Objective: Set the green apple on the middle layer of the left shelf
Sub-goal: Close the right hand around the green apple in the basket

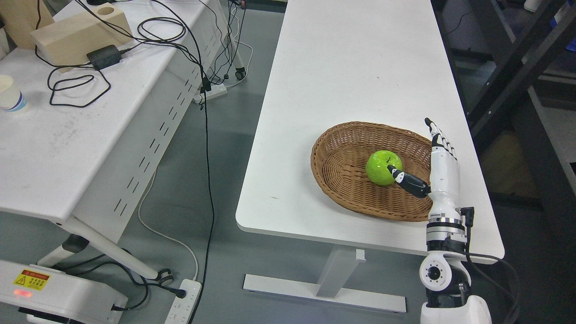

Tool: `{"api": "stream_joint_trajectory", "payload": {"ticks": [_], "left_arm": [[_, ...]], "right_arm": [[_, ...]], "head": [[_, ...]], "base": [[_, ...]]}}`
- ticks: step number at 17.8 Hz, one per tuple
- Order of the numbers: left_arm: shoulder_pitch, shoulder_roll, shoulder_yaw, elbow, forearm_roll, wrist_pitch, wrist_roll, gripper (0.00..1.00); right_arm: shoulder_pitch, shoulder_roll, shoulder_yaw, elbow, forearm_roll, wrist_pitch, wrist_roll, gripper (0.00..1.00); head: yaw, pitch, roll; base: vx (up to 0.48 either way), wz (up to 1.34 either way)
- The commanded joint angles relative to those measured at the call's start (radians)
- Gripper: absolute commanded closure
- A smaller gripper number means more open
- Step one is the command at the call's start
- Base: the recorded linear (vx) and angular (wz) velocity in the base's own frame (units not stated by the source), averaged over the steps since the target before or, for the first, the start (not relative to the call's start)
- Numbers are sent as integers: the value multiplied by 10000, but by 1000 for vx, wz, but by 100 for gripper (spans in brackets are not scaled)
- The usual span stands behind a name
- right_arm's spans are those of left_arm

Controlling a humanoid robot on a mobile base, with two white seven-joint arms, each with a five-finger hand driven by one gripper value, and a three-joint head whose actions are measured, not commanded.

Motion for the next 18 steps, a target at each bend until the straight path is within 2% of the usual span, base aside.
{"api": "stream_joint_trajectory", "payload": {"ticks": [1,7,18], "left_arm": [[2,175,0,0,0,-8,6,0],[2,175,0,0,0,-8,6,0],[2,175,0,0,0,-8,6,0]], "right_arm": [[31,-175,50,25,251,-21,925,0],[63,-307,677,636,1341,25,1035,1],[-1318,-175,1399,2815,2062,87,1050,1]], "head": [[0,0,0],[0,0,0],[0,0,0]], "base": [[100,10],[42,4],[0,0]]}}
